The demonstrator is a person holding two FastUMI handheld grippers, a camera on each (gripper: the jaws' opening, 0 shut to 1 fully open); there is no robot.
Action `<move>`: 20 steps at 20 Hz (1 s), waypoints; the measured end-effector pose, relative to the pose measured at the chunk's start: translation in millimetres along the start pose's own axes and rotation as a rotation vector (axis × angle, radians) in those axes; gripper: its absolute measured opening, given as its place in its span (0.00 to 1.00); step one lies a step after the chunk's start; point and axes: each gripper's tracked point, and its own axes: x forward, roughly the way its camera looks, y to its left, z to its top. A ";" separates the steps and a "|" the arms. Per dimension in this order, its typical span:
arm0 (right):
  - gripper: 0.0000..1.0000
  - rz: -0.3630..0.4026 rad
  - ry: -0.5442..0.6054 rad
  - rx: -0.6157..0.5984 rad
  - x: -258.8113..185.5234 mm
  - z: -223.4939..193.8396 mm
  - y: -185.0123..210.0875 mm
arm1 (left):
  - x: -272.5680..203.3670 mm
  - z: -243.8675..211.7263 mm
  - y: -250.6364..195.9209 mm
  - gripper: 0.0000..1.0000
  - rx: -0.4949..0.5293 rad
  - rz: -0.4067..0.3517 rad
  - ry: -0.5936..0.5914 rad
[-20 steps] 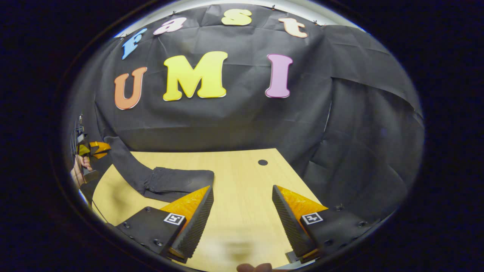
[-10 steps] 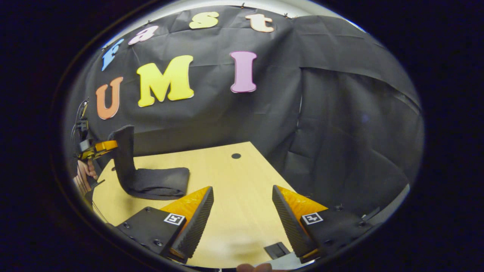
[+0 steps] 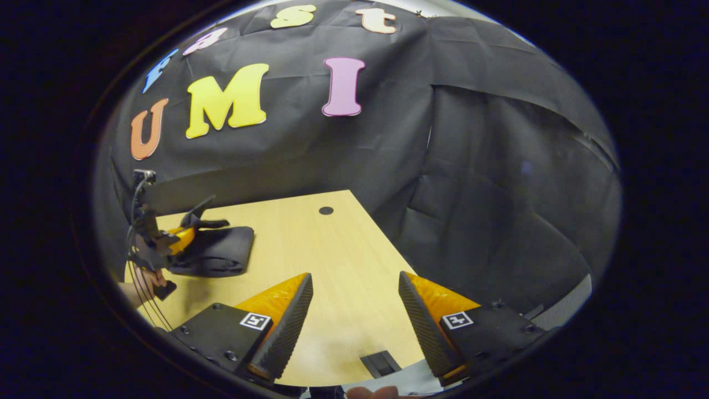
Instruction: Grasp the waist and the cuffs of the jeans and fold them to make the two legs overlap; first hold the waist and fold one-third of the jeans toward the cuffs, then hold the cuffs and fold the remaining one-third in the same direction to finish folding.
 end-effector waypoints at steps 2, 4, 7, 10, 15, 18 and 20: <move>0.94 -0.001 0.010 -0.009 2.8 -1.4 1.1 | 12.2 -24.8 -8.9 0.05 0.035 0.006 0.045; 0.96 0.002 0.015 -0.024 3.8 -2.3 1.4 | 17.4 -40.1 -15.6 0.05 0.093 0.025 0.071; 0.96 0.014 0.019 -0.028 3.4 -1.0 8.7 | 19.3 -43.3 -18.2 0.08 0.139 0.060 0.068; 0.96 0.032 0.007 -0.034 3.2 -2.2 7.5 | 17.8 -42.9 -20.8 0.19 0.107 0.070 0.074; 0.94 0.070 0.001 -0.034 3.5 -2.1 16.0 | -4.3 -26.1 -33.4 0.71 0.014 0.021 0.053; 0.96 0.108 -0.022 -0.038 8.8 10.9 40.1 | -26.9 -0.2 -31.1 1.00 -0.036 0.035 0.007; 0.94 0.154 -0.058 -0.042 10.5 27.7 55.0 | -46.3 23.7 -25.1 1.00 -0.080 0.046 -0.035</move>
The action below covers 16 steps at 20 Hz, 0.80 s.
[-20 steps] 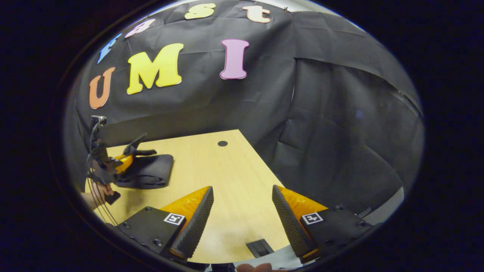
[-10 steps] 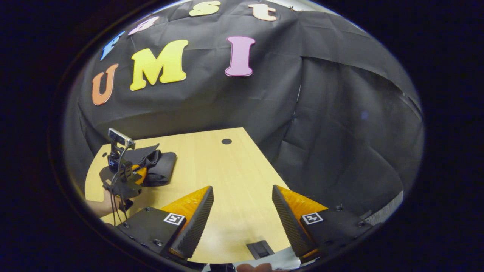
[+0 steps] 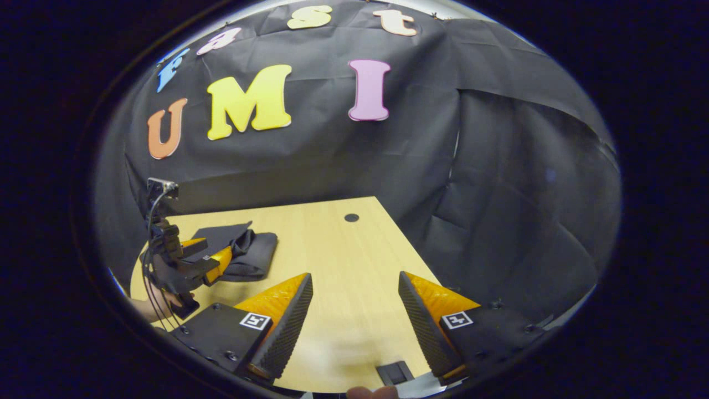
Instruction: Grasp the waist and the cuffs of the jeans and fold them to make the two legs overlap; first hold the waist and fold one-third of the jeans toward the cuffs, then hold the cuffs and fold the remaining one-third in the same direction to finish folding.
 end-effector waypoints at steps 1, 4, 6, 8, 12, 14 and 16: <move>0.96 0.028 -0.022 -0.005 2.1 10.0 9.9 | -10.9 17.0 5.8 1.00 -0.015 0.012 -0.026; 0.94 0.118 -0.103 -0.026 7.6 43.8 41.5 | -48.5 71.1 38.7 0.99 -0.057 0.076 -0.120; 0.94 0.179 -0.160 -0.037 12.8 68.5 66.0 | -78.4 106.0 67.7 0.99 -0.105 0.135 -0.182; 0.94 0.242 -0.218 -0.043 13.4 93.8 91.7 | -112.0 139.2 96.2 0.99 -0.136 0.197 -0.249; 0.94 0.317 -0.360 -0.089 -1.0 143.0 139.8 | -171.8 189.9 140.9 0.99 -0.181 0.272 -0.341; 0.94 0.333 -0.435 -0.081 -19.8 159.3 160.6 | -197.2 203.1 154.3 0.99 -0.203 0.293 -0.376; 0.95 0.301 -0.498 -0.089 -34.1 162.8 167.3 | -218.4 205.2 163.5 0.99 -0.196 0.325 -0.399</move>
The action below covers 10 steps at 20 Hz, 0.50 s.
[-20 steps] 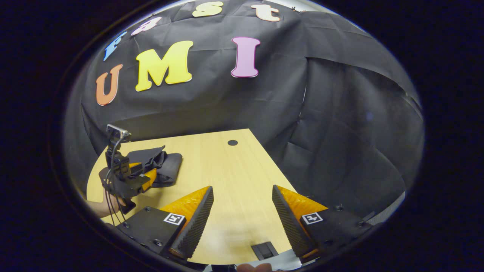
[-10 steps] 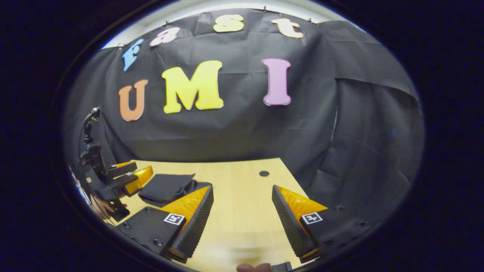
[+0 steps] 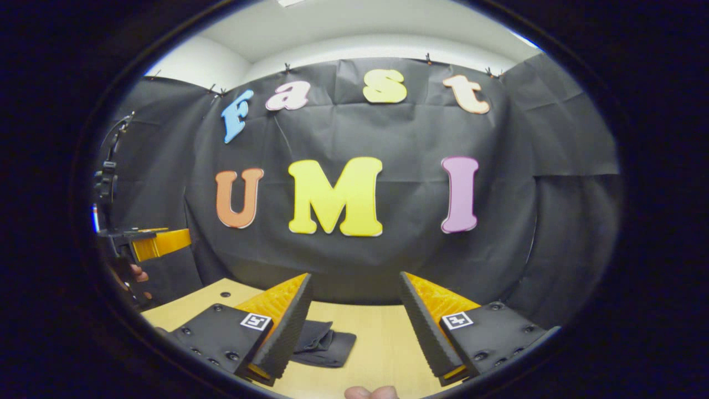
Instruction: Grasp the waist and the cuffs of the jeans and fold them to make the two legs overlap; first hold the waist and fold one-third of the jeans toward the cuffs, then hold the cuffs and fold the remaining one-third in the same direction to finish folding.
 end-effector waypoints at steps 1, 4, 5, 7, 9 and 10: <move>0.96 -0.002 -0.009 -0.010 -4.9 -1.5 6.7 | -9.0 0.7 3.8 0.99 0.011 0.003 -0.012; 0.96 0.009 -0.028 -0.046 -14.9 -6.8 26.6 | -33.4 -14.1 14.7 1.00 0.022 0.021 -0.013; 0.96 0.002 -0.030 -0.046 -18.7 -8.2 27.8 | -39.3 -24.2 15.9 1.00 0.015 0.023 0.005; 0.94 -0.014 -0.036 -0.037 -24.0 -12.3 29.6 | -47.7 -41.1 17.2 1.00 0.011 0.034 0.037; 0.94 -0.029 -0.039 -0.033 -28.0 -15.1 30.3 | -53.7 -46.6 20.3 0.94 0.024 0.040 0.043; 0.93 -0.032 -0.039 -0.035 -29.8 -16.5 31.7 | -52.9 -45.7 21.0 1.00 0.033 0.041 0.041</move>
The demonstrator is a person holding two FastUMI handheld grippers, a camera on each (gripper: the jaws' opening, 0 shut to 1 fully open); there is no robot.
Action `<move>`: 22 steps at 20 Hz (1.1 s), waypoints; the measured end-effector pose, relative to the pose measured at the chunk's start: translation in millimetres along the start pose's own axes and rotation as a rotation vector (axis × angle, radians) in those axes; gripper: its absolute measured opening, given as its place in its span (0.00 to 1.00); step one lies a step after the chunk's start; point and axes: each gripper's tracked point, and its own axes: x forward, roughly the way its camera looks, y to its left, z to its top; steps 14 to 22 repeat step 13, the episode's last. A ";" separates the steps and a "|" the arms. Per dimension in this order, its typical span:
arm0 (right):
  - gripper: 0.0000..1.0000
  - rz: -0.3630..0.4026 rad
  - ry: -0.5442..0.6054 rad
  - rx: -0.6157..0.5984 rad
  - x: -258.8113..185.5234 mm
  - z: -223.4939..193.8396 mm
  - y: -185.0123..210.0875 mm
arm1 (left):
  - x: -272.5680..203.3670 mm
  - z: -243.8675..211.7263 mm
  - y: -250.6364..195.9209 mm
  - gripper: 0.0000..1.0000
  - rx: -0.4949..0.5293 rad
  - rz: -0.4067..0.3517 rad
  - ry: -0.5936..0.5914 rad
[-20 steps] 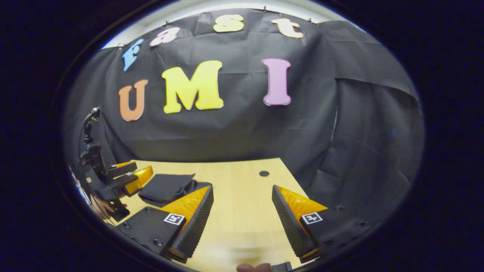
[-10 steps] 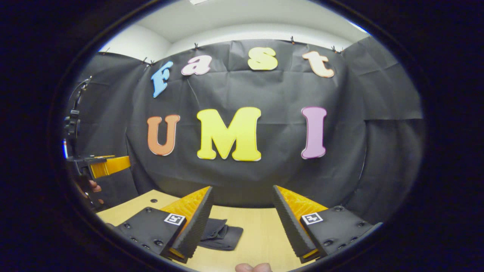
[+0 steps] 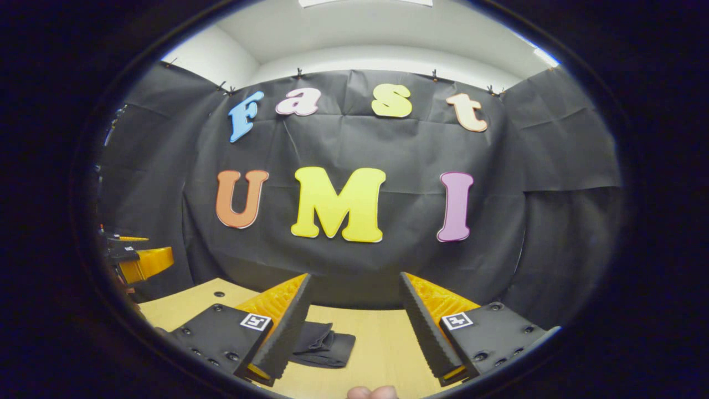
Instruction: Grasp the waist and the cuffs of the jeans and fold them to make the two legs overlap; first hold the waist and fold one-third of the jeans toward the cuffs, then hold the cuffs and fold the remaining one-third in the same direction to finish folding.
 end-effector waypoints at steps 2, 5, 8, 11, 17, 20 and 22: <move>0.94 0.000 0.007 0.002 -3.1 -2.5 4.5 | 0.6 0.3 -1.0 1.00 0.007 -0.006 -0.006; 0.96 0.000 0.009 0.006 -4.5 -0.3 9.0 | -1.0 1.6 -2.4 1.00 0.006 -0.023 -0.013; 0.94 0.003 0.005 0.004 -6.2 0.9 10.8 | -0.7 4.3 -4.8 1.00 0.014 -0.038 -0.014; 0.94 0.009 0.017 0.012 -5.1 -0.5 12.2 | -0.9 9.3 -5.5 1.00 0.017 -0.037 -0.026; 0.94 0.010 0.011 0.012 -4.4 4.8 11.5 | -0.8 10.5 -6.3 1.00 0.013 -0.035 -0.029; 0.94 0.010 0.011 0.012 -4.4 4.8 11.5 | -0.8 10.5 -6.3 1.00 0.013 -0.035 -0.029; 0.94 0.010 0.011 0.012 -4.4 4.8 11.5 | -0.8 10.5 -6.3 1.00 0.013 -0.035 -0.029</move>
